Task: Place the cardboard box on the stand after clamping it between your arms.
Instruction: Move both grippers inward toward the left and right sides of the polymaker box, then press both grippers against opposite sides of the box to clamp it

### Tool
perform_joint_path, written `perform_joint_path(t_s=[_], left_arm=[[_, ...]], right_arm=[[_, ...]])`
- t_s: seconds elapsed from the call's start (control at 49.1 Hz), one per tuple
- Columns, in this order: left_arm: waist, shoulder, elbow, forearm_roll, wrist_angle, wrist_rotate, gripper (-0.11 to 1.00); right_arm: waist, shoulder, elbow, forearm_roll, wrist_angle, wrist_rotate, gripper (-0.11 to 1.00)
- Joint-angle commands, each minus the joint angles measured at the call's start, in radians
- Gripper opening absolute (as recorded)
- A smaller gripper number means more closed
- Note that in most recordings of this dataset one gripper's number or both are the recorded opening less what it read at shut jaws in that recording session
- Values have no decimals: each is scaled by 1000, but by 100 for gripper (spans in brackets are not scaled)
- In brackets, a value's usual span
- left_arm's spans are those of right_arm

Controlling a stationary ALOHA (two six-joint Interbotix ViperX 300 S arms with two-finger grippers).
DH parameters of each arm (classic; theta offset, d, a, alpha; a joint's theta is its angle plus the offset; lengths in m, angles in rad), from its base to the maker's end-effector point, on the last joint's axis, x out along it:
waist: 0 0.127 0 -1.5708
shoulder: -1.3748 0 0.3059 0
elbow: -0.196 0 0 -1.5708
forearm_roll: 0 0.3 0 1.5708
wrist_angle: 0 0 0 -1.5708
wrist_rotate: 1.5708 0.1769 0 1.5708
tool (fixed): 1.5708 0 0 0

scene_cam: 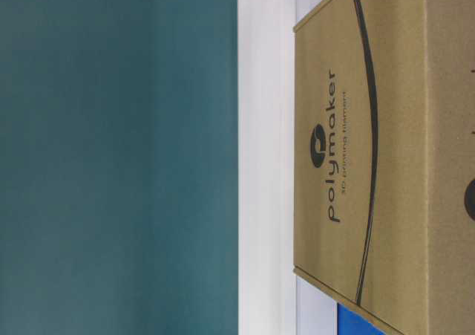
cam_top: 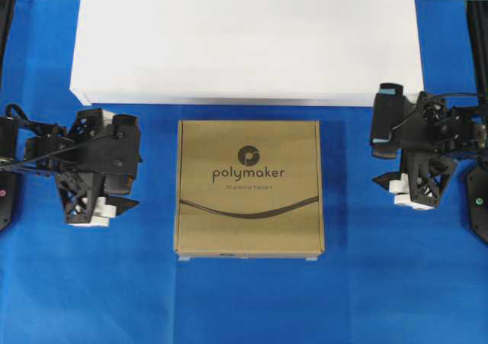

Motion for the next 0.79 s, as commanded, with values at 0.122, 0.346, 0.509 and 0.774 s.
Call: perform_joint_path(t_s=[0.122, 0.346, 0.509, 0.774], left_arm=[[17, 92, -6, 5, -115, 6, 89], [31, 206, -5, 3, -241, 8, 89], [37, 276, -17, 3, -275, 0, 89], [37, 347, -61, 3, -316, 6, 89]], right_arm=[[6, 67, 26, -2, -104, -17, 99], [6, 183, 29, -2, -250, -63, 99], [25, 258, 3, -2, -299, -69, 99], [69, 370, -63, 3, -387, -66, 99]])
